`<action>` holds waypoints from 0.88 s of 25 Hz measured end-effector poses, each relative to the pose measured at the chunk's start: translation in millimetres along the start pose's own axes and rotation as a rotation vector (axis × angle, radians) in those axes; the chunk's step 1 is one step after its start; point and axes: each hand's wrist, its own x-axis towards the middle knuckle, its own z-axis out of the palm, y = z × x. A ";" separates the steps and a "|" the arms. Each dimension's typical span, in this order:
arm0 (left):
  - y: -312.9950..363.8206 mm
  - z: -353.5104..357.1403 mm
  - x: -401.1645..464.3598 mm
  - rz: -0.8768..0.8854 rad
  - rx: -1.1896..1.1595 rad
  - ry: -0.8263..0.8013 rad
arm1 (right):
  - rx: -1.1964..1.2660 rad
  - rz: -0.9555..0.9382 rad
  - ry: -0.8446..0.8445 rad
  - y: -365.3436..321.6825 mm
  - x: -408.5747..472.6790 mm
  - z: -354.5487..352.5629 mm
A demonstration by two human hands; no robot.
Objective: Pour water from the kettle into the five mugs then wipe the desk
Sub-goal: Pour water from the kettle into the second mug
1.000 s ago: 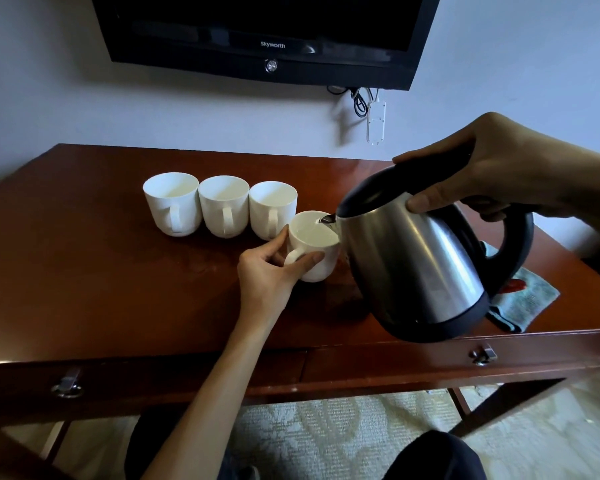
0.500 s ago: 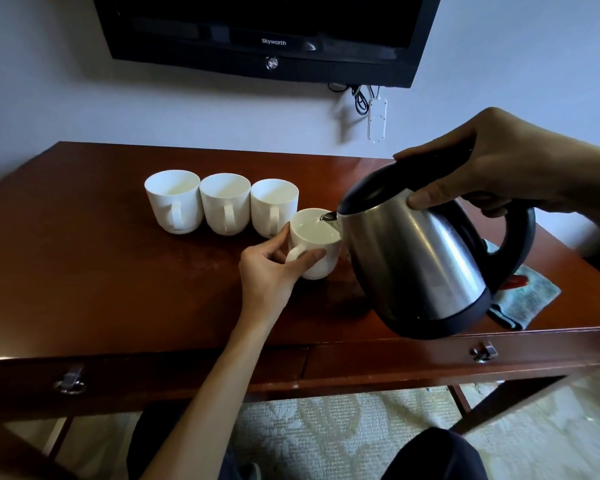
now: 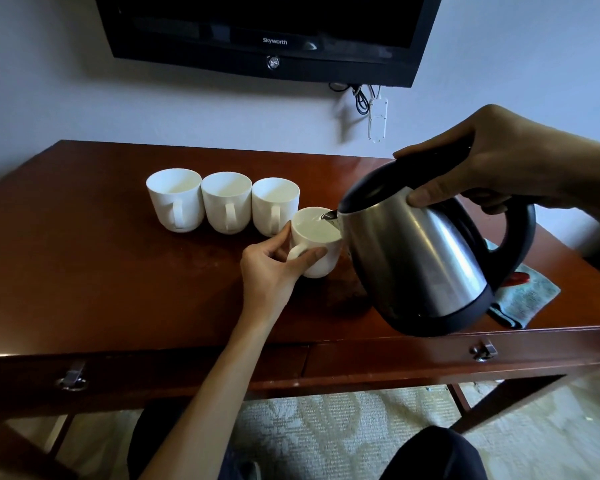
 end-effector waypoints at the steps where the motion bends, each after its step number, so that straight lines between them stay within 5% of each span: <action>1: 0.6 -0.2 0.0 -0.001 -0.001 0.002 | 0.000 0.000 -0.001 -0.2 0.2 -0.1; 22: 1.7 -0.4 -1.4 0.017 0.027 -0.006 | 0.044 -0.025 0.031 12.1 0.8 2.4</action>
